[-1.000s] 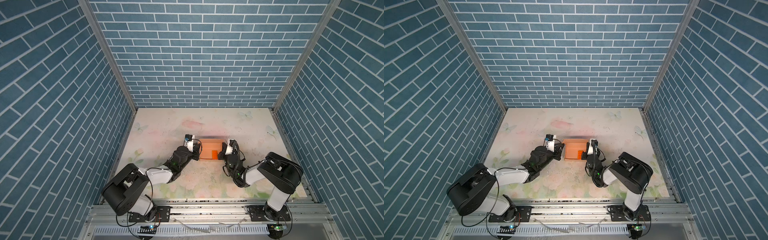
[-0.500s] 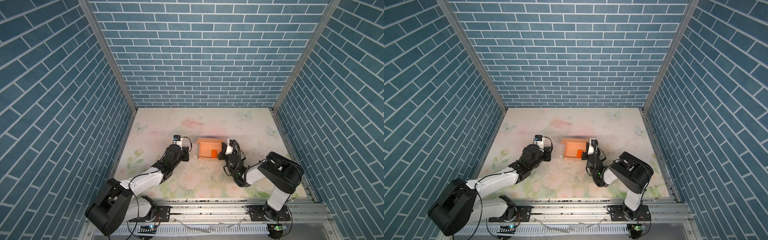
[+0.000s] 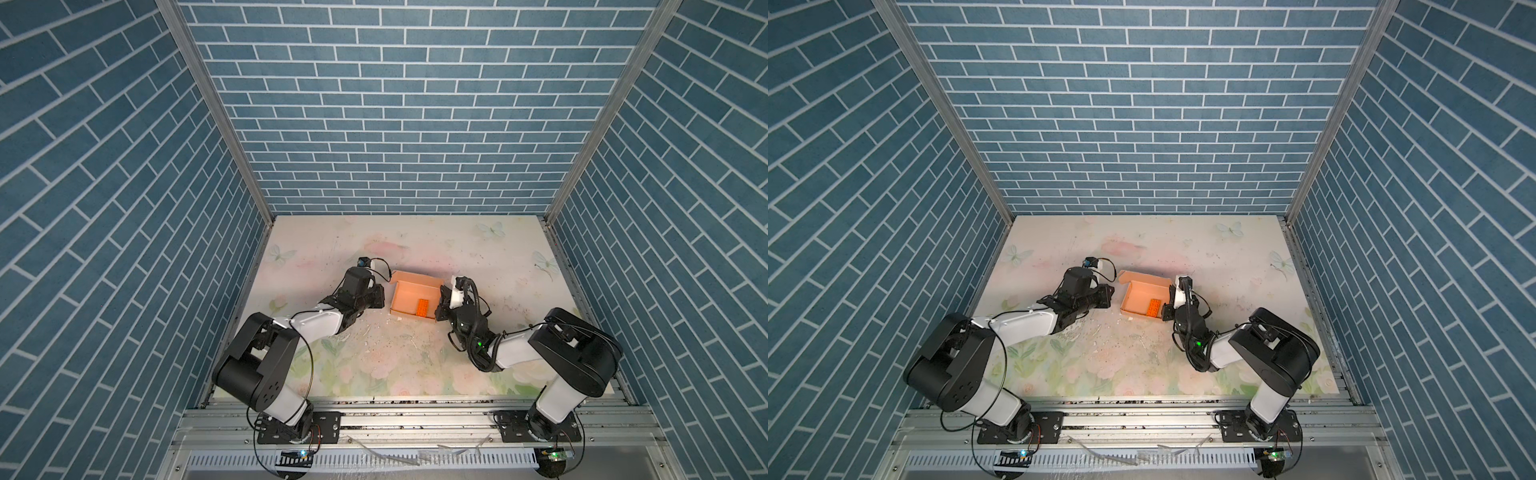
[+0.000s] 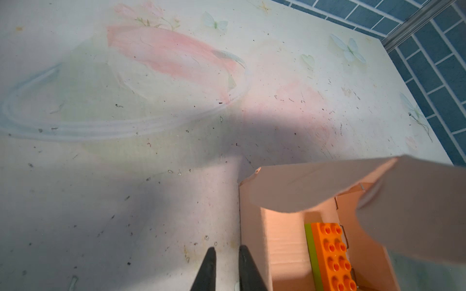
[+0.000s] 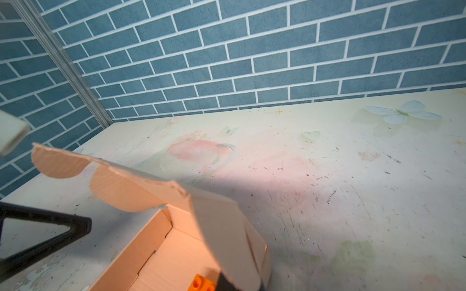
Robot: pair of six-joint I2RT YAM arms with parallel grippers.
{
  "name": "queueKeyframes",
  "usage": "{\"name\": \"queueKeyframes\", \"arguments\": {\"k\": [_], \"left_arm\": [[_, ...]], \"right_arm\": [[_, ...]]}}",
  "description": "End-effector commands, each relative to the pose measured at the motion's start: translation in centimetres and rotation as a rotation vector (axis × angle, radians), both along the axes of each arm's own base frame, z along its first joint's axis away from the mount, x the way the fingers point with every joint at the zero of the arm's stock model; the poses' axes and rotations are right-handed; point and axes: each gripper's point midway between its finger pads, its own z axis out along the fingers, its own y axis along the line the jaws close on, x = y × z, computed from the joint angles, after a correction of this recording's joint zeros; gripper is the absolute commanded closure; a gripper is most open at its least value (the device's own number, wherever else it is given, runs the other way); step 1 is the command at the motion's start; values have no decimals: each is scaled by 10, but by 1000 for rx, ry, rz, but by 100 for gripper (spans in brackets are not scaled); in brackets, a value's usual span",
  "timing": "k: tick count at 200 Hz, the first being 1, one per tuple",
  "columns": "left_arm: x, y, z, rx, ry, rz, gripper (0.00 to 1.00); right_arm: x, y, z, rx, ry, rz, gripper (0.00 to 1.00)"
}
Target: Fold the paper box
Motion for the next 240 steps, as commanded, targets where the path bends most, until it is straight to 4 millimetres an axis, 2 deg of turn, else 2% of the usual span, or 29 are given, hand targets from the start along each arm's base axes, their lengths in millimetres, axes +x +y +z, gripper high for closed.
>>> {"name": "queueKeyframes", "arguments": {"k": [1,55,97,126,173,240], "left_arm": [[8,-3,6,-5,-16,-30,81],[35,18,4,-18,-1,5,80],[59,-1,3,-38,0,-68,80],[67,-15,6,-64,-8,-124,80],[63,-26,10,-88,-21,-181,80],[35,-50,24,-39,-83,-294,80]], "right_arm": [[-5,4,-11,-70,49,51,100],[-5,8,-9,-69,56,75,100],[-6,9,-9,-76,62,87,100],[-5,9,-6,-79,61,91,100],[-6,11,-6,-87,68,114,100],[-6,16,-4,-101,85,167,100]]}}
